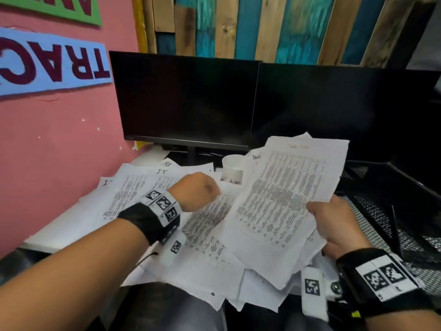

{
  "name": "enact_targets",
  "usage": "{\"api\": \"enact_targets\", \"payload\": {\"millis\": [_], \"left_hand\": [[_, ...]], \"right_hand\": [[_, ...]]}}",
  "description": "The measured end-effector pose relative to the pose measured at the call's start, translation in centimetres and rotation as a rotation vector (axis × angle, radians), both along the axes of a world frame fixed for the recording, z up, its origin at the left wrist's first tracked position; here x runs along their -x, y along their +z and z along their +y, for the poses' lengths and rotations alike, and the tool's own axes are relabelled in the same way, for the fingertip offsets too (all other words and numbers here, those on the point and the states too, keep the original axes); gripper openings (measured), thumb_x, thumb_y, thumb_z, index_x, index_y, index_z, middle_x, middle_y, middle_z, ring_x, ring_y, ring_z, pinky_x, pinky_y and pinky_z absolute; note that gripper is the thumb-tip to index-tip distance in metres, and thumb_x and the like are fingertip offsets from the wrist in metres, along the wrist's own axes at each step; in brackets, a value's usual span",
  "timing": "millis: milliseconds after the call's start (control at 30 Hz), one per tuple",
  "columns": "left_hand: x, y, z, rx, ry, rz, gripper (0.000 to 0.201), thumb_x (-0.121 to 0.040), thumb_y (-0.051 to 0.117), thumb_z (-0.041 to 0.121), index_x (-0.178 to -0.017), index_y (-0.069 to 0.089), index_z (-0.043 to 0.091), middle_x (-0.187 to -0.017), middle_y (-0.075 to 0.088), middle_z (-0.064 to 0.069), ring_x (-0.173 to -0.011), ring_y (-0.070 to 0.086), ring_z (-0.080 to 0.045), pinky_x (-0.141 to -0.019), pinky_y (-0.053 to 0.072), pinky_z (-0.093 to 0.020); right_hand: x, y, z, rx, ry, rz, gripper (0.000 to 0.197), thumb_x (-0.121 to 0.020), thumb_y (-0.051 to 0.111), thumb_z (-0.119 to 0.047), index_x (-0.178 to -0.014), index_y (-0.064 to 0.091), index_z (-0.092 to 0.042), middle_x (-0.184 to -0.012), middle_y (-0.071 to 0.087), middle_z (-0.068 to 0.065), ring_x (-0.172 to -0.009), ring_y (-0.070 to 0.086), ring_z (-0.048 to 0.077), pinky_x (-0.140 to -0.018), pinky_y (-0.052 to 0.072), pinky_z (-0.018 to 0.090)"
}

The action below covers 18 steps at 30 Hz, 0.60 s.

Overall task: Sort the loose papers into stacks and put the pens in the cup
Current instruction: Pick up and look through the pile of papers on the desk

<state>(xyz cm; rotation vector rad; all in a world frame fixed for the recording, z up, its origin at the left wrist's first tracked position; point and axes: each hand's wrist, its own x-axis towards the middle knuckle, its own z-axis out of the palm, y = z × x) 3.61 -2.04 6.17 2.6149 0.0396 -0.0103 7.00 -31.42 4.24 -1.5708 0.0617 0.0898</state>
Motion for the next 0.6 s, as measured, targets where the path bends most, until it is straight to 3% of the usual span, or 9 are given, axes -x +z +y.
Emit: {"api": "enact_targets", "payload": {"millis": [67,100,167,233,300,367,467,600], "left_hand": [[-0.7,-1.4,2.9,-0.101,0.107,0.077,0.011,-0.097,0.064,0.029,-0.098,0.075,0.026,-0.113,0.074,0.006,-0.094,0.066,-0.009,-0.084,0.055,-0.027],[-0.8,-2.1,3.8,-0.141,0.144,0.131,0.013,-0.094,0.068,0.033,-0.1,0.074,0.024,-0.113,0.073,0.004,-0.095,0.066,-0.011,-0.086,0.056,-0.028],[-0.8,-3.2,4.8,-0.226,0.183,0.258,0.034,-0.09,0.072,0.046,-0.105,0.068,0.016,-0.11,0.07,0.001,-0.092,0.064,-0.014,-0.078,0.055,-0.025],[-0.5,-4.1,5.0,-0.327,0.172,0.365,0.06,-0.084,0.072,0.061,-0.12,0.059,0.014,-0.114,0.066,0.0,-0.089,0.062,-0.016,-0.074,0.051,-0.027],[-0.4,-5.2,5.3,-0.372,0.155,0.41,0.087,-0.077,0.076,0.067,-0.14,0.046,0.015,-0.129,0.062,-0.001,-0.1,0.063,-0.018,-0.087,0.055,-0.034],[-0.6,-6.1,5.5,-0.339,0.156,0.409,0.098,-0.076,0.081,0.063,-0.149,0.038,0.014,-0.142,0.057,-0.004,-0.117,0.061,-0.023,-0.1,0.052,-0.038],[-1.0,-6.8,5.9,-0.223,0.212,0.343,0.081,-0.077,0.086,0.046,-0.142,0.046,0.018,-0.133,0.061,-0.002,-0.115,0.061,-0.022,-0.097,0.053,-0.034],[-1.2,-7.2,6.8,-0.145,0.286,0.175,0.025,-0.078,0.084,0.024,-0.099,0.069,0.025,-0.103,0.069,0.005,-0.092,0.066,-0.013,-0.071,0.049,-0.023]], "right_hand": [[0.2,0.0,-0.5,-0.032,-0.002,0.022,0.041,-0.099,0.048,0.012,-0.119,0.07,-0.016,-0.101,0.079,0.009,-0.073,0.08,0.018,-0.05,0.061,0.029],[0.2,-0.1,-0.7,-0.049,-0.007,0.035,0.041,-0.099,0.048,0.012,-0.12,0.07,-0.015,-0.103,0.079,0.011,-0.077,0.08,0.024,-0.052,0.062,0.032],[0.2,-0.6,-0.8,-0.071,-0.033,0.065,0.036,-0.1,0.049,0.01,-0.116,0.07,-0.014,-0.104,0.078,0.015,-0.086,0.077,0.038,-0.059,0.064,0.039],[0.1,-1.4,-0.8,-0.072,-0.067,0.097,0.032,-0.099,0.051,0.01,-0.118,0.07,-0.01,-0.106,0.077,0.019,-0.094,0.075,0.042,-0.072,0.063,0.046],[0.2,-1.9,-0.5,-0.071,-0.077,0.114,0.033,-0.098,0.052,0.01,-0.12,0.069,-0.008,-0.11,0.076,0.022,-0.098,0.074,0.045,-0.083,0.062,0.055],[0.3,-2.1,-0.3,-0.07,-0.066,0.118,0.033,-0.097,0.051,0.011,-0.117,0.07,-0.009,-0.11,0.077,0.023,-0.098,0.074,0.045,-0.089,0.06,0.06],[0.2,-2.2,-0.3,-0.066,-0.052,0.11,0.032,-0.098,0.051,0.01,-0.115,0.07,-0.009,-0.112,0.077,0.022,-0.101,0.074,0.044,-0.092,0.058,0.064],[0.1,-1.9,-0.5,-0.047,-0.063,0.098,0.033,-0.099,0.051,0.009,-0.113,0.07,-0.013,-0.115,0.075,0.021,-0.105,0.072,0.047,-0.097,0.053,0.07]]}}
